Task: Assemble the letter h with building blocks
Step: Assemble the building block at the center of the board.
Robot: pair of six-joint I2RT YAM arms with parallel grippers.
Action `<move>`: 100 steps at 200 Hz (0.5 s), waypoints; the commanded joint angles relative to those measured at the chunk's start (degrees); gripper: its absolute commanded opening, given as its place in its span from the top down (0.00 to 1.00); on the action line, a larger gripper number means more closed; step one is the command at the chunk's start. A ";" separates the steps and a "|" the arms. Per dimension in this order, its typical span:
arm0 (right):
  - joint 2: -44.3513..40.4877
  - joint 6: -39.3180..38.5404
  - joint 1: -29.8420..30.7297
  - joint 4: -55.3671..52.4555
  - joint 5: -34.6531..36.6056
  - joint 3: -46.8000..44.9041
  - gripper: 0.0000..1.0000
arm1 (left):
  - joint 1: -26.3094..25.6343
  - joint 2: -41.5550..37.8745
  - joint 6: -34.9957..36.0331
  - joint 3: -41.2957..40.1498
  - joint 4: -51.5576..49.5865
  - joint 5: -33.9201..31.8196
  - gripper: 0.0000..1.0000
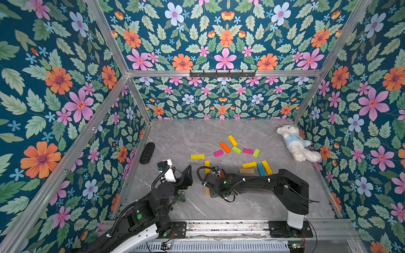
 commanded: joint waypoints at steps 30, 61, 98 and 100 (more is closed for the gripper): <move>1.98 0.24 -2.27 0.70 1.24 0.47 0.67 | 0.04 -0.08 0.29 0.28 0.24 -0.60 0.12; 2.96 -1.45 -3.26 2.28 0.60 1.57 0.67 | 0.05 0.14 0.33 0.36 0.24 -0.69 0.12; 4.96 -2.36 -3.42 3.55 -1.08 3.55 0.67 | 0.03 0.47 0.42 0.36 0.40 -0.92 0.12; 5.06 -2.33 -3.46 3.48 -1.12 3.64 0.67 | 0.01 0.52 0.42 0.36 0.41 -0.91 0.12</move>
